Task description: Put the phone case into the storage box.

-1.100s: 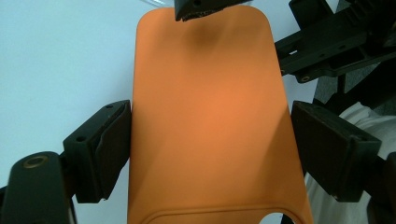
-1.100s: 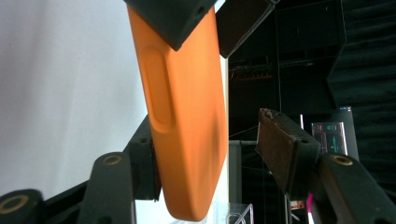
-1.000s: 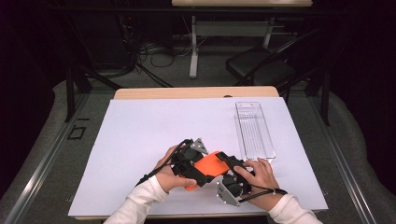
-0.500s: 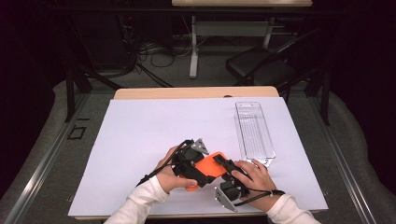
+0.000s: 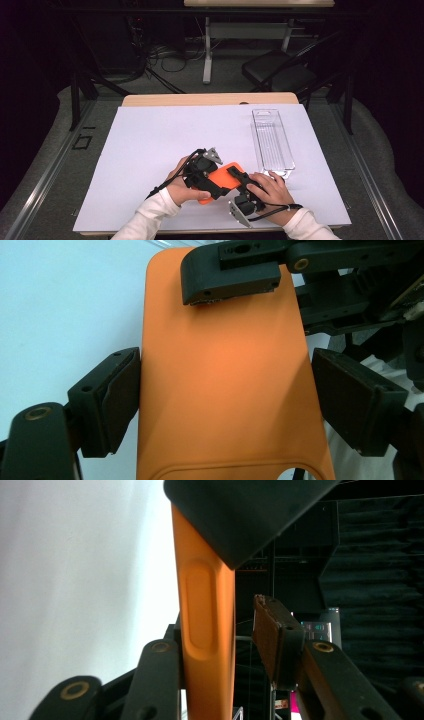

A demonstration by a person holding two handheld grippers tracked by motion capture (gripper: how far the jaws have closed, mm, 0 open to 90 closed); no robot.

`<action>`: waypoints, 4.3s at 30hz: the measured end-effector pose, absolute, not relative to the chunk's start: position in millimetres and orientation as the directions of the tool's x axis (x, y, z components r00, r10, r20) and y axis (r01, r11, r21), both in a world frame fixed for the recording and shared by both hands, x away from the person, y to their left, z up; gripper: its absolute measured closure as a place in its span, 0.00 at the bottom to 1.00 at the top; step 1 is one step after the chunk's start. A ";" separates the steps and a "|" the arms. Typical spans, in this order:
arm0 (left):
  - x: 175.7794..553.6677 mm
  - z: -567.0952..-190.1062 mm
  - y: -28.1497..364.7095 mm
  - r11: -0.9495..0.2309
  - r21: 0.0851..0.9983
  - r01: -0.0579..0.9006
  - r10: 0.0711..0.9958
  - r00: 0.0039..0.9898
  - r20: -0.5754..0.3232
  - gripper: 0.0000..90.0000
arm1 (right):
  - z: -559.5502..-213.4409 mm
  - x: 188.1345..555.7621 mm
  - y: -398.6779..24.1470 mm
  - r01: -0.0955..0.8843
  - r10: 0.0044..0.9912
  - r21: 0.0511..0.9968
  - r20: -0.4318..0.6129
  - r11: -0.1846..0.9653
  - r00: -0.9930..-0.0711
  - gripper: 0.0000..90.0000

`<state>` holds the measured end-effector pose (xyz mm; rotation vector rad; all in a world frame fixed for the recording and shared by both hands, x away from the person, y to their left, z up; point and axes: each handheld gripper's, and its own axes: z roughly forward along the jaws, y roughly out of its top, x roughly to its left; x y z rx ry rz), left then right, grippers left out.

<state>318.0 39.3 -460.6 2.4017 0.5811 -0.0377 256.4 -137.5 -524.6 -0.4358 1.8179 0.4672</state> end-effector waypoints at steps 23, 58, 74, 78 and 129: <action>320.1 -463.2 39.8 -0.675 0.596 0.434 0.398 0.895 -0.202 0.17 | -532.5 257.9 -138.6 -0.522 -0.069 0.064 -0.970 0.851 -0.231 0.84; 321.6 -464.6 39.5 -0.662 0.587 0.466 0.406 0.881 -0.241 0.17 | -536.6 256.6 -139.2 -0.519 -0.065 0.055 -0.976 0.853 -0.209 0.94; 322.8 -463.7 40.7 -0.642 0.594 0.485 0.409 0.871 -0.270 0.17 | -536.3 256.8 -140.8 -0.527 -0.058 0.044 -0.983 0.849 -0.175 0.96; 322.4 -463.3 40.7 -0.640 0.599 0.482 0.409 0.873 -0.265 0.17 | -536.0 256.5 -141.2 -0.523 -0.054 0.045 -0.983 0.851 -0.173 0.96; 326.7 -448.1 58.9 -0.552 0.674 0.490 0.444 0.858 -0.259 0.16 | -538.7 262.2 -149.1 -0.488 -0.033 0.083 -0.974 0.869 -0.224 0.96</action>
